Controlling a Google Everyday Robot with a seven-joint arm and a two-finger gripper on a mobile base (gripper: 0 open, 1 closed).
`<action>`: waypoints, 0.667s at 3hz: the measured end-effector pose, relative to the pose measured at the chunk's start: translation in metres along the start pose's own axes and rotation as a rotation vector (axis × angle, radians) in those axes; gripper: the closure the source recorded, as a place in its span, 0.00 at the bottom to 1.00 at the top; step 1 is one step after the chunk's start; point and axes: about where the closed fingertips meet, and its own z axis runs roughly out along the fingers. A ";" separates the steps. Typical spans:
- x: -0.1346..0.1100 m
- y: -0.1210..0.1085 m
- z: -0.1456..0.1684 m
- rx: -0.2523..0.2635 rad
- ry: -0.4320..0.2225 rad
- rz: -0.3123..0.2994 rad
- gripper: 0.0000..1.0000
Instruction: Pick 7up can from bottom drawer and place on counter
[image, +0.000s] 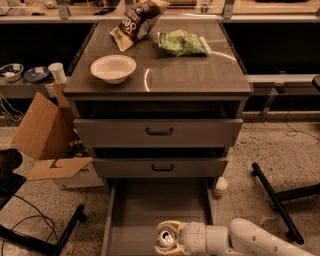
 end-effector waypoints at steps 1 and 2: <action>-0.087 0.019 -0.027 -0.053 -0.033 0.064 1.00; -0.171 -0.002 -0.053 -0.041 -0.012 0.071 1.00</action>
Offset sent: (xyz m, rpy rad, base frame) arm 0.0375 -0.0482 0.3323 -0.1483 -0.0316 -0.0090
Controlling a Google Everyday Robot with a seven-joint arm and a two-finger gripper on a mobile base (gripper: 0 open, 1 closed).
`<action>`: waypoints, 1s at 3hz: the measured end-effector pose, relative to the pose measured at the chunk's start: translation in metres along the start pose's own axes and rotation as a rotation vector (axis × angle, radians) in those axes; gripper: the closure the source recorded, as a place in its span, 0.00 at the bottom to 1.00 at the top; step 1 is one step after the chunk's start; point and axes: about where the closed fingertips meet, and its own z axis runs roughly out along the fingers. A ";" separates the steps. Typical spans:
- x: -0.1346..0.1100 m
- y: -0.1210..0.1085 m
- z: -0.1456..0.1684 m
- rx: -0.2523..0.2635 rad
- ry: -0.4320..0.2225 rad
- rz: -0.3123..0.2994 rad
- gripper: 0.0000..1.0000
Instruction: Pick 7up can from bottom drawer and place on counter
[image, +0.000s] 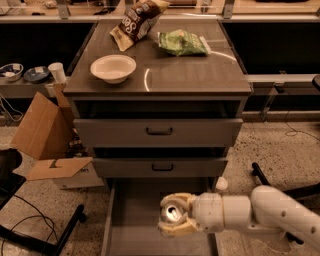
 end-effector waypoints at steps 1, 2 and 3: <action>-0.077 -0.034 -0.024 0.089 0.058 -0.017 1.00; -0.127 -0.057 -0.022 0.131 0.178 -0.063 1.00; -0.126 -0.057 -0.022 0.131 0.178 -0.063 1.00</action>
Offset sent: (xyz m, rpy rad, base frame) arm 0.1038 -0.0021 0.1679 -0.3593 -0.1123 -0.1236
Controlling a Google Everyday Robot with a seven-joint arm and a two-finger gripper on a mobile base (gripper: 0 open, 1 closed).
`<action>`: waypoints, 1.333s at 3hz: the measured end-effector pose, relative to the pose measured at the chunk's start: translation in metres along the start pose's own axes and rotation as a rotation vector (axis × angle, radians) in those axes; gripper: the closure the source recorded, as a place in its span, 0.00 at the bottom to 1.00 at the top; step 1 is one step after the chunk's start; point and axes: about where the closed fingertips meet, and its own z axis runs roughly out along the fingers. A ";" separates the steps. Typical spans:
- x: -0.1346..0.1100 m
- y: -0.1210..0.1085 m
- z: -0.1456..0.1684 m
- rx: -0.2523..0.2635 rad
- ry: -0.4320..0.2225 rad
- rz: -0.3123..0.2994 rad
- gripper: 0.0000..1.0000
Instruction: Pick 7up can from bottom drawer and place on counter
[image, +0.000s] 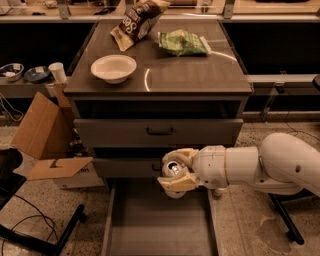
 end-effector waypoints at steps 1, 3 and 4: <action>-0.026 -0.013 -0.037 0.062 -0.001 0.017 1.00; -0.114 -0.096 -0.170 0.328 -0.052 0.143 1.00; -0.141 -0.156 -0.215 0.476 -0.114 0.201 1.00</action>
Offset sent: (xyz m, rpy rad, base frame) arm 0.0590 -0.1682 0.2147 0.0504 0.0234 -0.4310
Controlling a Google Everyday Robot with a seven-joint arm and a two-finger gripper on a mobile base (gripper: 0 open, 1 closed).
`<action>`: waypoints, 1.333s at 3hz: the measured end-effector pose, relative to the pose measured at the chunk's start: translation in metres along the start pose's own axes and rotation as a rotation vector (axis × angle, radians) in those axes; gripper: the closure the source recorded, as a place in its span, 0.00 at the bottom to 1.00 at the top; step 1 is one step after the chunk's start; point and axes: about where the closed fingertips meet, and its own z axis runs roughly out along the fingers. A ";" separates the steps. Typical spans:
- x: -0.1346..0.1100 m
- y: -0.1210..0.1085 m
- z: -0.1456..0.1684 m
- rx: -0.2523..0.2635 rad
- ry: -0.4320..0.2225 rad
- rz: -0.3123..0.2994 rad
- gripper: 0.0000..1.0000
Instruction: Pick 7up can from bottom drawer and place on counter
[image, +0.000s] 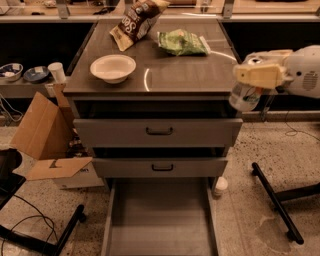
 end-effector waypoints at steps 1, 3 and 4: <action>-0.021 -0.060 0.011 0.140 -0.065 0.048 1.00; -0.030 -0.156 0.066 0.318 -0.112 0.092 1.00; -0.025 -0.178 0.110 0.319 -0.062 0.096 1.00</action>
Offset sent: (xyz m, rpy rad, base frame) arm 0.1886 -0.0866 0.0106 0.1331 -0.1096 -0.4434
